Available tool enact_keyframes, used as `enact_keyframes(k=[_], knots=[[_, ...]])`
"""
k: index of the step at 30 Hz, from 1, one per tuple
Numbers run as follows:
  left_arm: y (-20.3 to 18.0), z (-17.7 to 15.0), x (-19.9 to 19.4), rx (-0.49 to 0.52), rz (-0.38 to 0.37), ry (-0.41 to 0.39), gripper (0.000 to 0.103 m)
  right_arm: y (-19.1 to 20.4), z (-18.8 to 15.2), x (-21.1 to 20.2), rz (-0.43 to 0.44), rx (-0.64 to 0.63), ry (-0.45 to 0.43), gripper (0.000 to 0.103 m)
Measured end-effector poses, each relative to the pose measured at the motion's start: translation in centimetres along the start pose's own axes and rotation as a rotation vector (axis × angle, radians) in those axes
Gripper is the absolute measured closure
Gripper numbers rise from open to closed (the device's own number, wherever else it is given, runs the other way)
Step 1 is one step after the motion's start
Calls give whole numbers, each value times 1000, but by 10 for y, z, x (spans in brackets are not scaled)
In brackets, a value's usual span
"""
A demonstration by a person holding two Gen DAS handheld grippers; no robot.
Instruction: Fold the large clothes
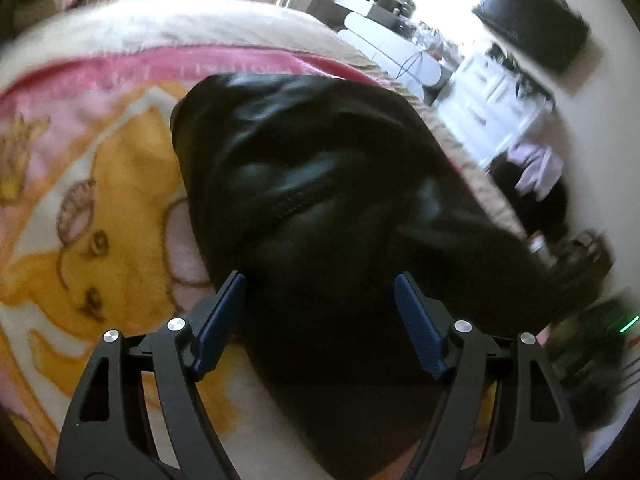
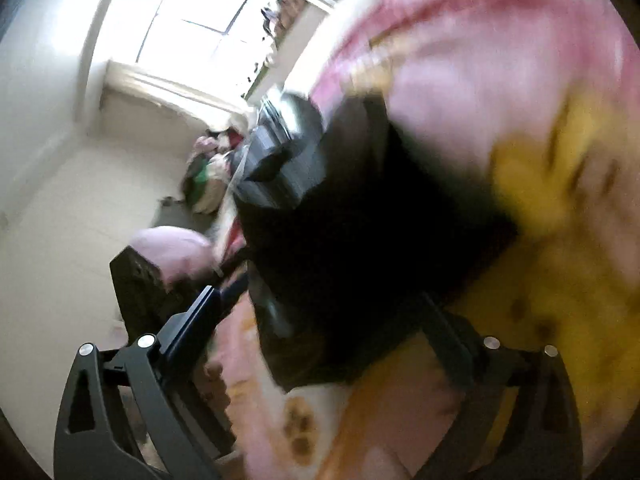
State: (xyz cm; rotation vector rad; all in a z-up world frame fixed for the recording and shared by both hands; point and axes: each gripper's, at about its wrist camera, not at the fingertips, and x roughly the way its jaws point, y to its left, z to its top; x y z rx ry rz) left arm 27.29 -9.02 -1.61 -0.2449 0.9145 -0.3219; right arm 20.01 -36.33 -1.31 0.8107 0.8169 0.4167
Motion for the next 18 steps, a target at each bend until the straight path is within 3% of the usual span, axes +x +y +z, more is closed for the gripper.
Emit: enact_keyframes(k=[2,5,6,7,10,18], knots=[[-6,-2,1,29,19,-2,30,15,16,-1,-62,-54,-21,6],[-11,-2,1,45,40,-2,28,30,38,17,-98,-99,27,7],[-9,-3,0,44,43,-3,28,33,42,21,-118,-124,40,27],[-9,-2,0,43,46,-3,28,38,44,24,-149,-164,55,81],[-8,-1,-6,37,43,-14,26,35,47,17,-43,-210,34,81],[-7,-10,19,28,13,64,21,-51,38,23,-113,-48,98,78]])
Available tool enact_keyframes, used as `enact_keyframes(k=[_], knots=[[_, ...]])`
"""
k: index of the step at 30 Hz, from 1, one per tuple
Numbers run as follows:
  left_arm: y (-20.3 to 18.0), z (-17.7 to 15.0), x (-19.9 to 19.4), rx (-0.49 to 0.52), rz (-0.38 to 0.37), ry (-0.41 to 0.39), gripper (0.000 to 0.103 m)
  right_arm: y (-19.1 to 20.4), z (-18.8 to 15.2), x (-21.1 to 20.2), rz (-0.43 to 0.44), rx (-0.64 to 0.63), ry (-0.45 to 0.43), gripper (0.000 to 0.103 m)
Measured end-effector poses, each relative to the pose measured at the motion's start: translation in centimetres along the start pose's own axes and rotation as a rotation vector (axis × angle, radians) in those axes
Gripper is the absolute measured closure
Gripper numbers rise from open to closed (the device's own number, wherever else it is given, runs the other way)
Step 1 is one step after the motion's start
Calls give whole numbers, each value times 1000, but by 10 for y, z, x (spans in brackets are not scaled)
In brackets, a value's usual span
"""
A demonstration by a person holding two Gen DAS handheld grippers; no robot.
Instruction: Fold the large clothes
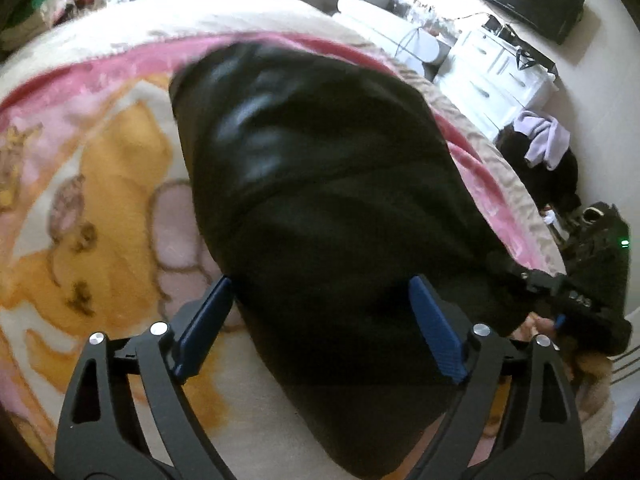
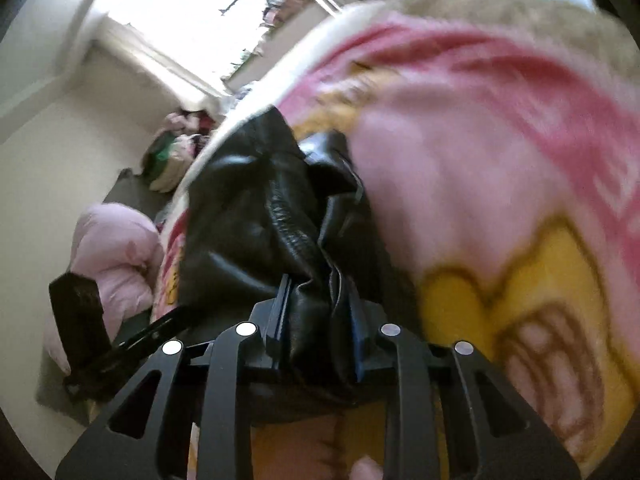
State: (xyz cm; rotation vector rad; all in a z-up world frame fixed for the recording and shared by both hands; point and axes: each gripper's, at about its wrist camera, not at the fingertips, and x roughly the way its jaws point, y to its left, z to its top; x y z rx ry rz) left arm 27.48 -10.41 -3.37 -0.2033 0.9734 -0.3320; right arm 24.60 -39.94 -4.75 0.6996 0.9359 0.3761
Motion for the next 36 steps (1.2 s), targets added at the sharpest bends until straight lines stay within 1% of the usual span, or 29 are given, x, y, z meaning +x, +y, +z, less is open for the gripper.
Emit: enact_keyframes(k=[2,4,6,9,11,14,15,16,18,20,24,27,28,30,33,34,36], knots=[[0,-2,2,-15,-1,-8,19,5,-3,0,-21,-21,-4,77],[-1,-3,3,-15,1,-10,18,12,-3,4,-82,-71,-17,76],[-5,-4,4,-4,12,-12,17,11,-4,8,-113,-82,-17,75],[-6,-7,3,1,22,-15,17,4,-3,8,-98,-43,-16,73],[-5,-6,2,-4,21,-14,17,4,-5,6,-90,-49,-26,71],[-5,-5,2,-16,18,-11,16,8,-5,1,-79,-58,-44,65],[-5,-5,1,-19,17,-11,16,11,-4,-2,-76,-62,-48,62],[-4,-5,-1,-23,15,-12,16,15,-4,-5,-78,-80,-50,53],[-4,-5,-5,-22,15,-18,16,21,-5,-6,-98,-119,-58,46],[-5,-6,-9,-11,22,-22,16,29,-8,-9,-130,-164,-70,43],[-8,-6,-17,-3,28,-30,15,40,-16,-15,-165,-216,-99,32],[-10,-8,-22,2,29,-35,14,42,-21,-20,-179,-236,-124,29],[-11,-9,-24,4,29,-36,13,43,-23,-23,-182,-239,-133,27],[-11,-11,-26,6,33,-39,10,46,-27,-33,-195,-251,-162,25],[-10,-14,-27,14,38,-38,10,62,-13,-50,-203,-312,-266,25],[-9,-16,-25,16,41,-32,9,67,-6,-54,-198,-317,-280,25],[-8,-19,-21,15,44,-14,9,86,18,-50,-195,-351,-280,25]])
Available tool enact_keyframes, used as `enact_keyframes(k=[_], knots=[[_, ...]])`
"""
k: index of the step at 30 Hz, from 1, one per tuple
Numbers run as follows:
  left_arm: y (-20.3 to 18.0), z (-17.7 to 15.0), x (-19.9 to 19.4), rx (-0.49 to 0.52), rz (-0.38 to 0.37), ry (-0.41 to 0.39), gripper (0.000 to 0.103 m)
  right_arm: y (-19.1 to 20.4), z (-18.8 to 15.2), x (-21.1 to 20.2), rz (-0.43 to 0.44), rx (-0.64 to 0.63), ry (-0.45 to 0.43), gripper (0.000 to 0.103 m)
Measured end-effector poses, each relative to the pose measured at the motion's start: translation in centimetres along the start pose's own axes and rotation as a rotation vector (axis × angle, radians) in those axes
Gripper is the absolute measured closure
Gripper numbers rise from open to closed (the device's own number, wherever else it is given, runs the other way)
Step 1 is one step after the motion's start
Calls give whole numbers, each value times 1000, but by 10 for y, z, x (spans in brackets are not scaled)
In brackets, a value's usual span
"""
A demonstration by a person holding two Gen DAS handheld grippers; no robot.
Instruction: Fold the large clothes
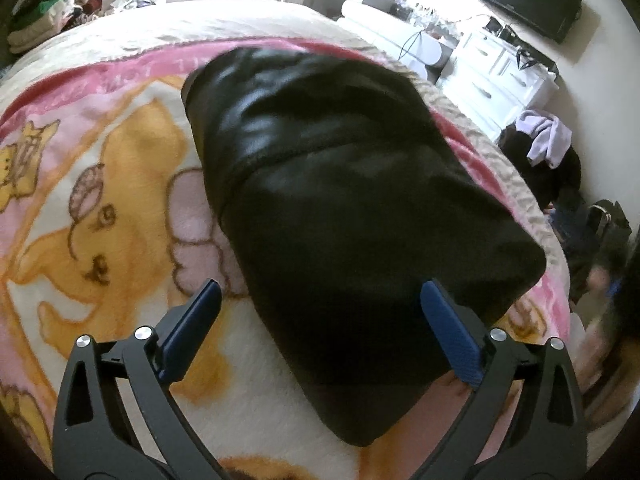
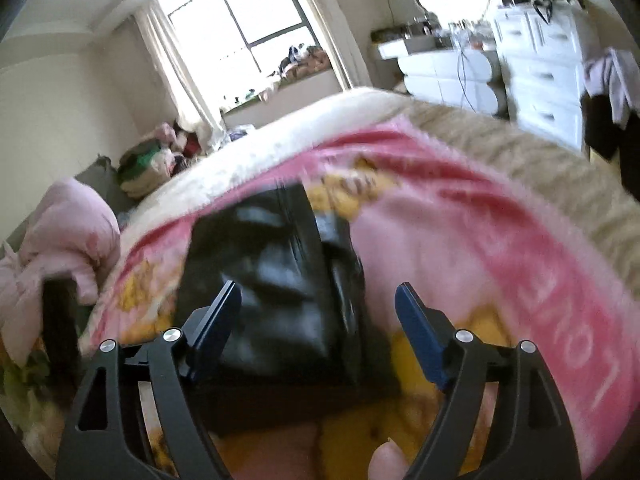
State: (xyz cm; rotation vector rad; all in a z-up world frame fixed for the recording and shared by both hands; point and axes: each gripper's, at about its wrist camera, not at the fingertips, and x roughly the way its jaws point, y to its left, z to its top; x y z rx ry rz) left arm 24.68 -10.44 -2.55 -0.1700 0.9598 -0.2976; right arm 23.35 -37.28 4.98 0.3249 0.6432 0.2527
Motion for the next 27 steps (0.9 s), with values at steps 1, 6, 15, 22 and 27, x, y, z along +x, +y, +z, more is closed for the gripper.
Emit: enact_keyframes(k=[1,6,15,22,27], knots=[[1,-2,4,-1,7,13,9,6,9,6,-2,-25,0,25],[3,-10,12,-21,-3,21,9,46,49,85,-9,-147,132,54],[3,-14,15,-31,-44,19,9,36,19,223,-207,-215,507,65],[4,-16,18,-60,-73,25,9,35,8,221,-209,-217,459,65],[3,-16,10,-48,-55,24,9,41,19,187,-178,-175,390,59]])
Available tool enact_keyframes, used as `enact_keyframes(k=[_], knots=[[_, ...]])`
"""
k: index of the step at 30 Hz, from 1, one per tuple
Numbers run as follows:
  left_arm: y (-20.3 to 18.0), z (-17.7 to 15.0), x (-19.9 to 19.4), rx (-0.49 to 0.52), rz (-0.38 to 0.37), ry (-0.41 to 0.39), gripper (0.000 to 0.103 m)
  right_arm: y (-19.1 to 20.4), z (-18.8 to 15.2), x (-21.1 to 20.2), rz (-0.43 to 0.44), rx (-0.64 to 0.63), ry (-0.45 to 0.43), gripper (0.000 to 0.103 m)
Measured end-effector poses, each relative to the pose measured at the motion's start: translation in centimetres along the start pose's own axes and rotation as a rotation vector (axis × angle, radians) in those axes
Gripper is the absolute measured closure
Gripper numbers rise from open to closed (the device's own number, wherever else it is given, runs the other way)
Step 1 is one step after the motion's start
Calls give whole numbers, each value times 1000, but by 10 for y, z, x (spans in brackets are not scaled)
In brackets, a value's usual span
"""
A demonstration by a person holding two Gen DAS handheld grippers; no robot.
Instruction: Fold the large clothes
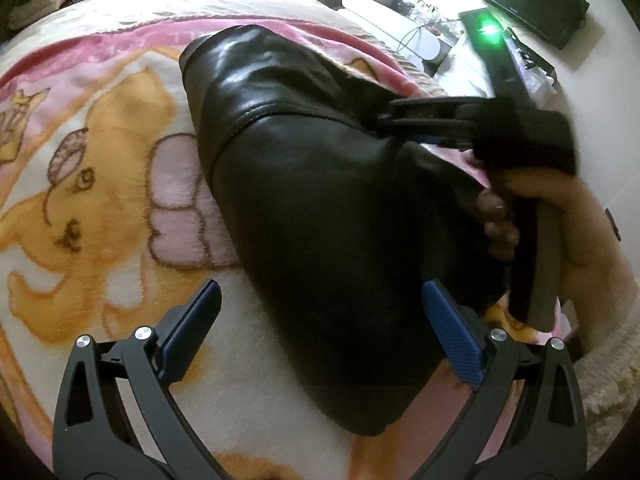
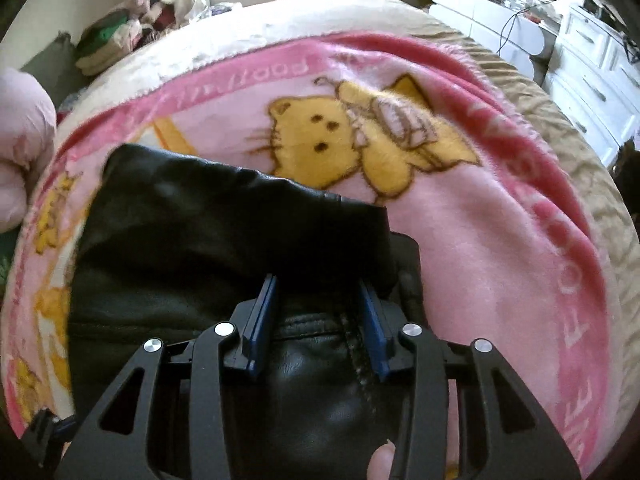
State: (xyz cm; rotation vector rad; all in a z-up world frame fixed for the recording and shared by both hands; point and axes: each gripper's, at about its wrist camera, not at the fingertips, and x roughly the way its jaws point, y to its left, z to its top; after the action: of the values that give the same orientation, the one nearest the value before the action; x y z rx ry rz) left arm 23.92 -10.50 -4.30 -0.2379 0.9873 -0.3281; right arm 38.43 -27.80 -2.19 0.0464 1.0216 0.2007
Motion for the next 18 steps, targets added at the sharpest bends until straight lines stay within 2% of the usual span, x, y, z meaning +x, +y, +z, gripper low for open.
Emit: enact_keyframes(k=[1,3,10,18], knots=[[1,0,-2,-5,-2,3,9,-1,0,-6,11,5,-9,52],[2,0,-6,-11,-7,5,9,1,-5,-22,37,15,-9,19],[4,2,-24,-32,-1,1,9,5,-27,-58,35,-19,-52,11],[5,6,-48,-34,36,-22,9,-1,-56,-104,77,-14,-118,6]])
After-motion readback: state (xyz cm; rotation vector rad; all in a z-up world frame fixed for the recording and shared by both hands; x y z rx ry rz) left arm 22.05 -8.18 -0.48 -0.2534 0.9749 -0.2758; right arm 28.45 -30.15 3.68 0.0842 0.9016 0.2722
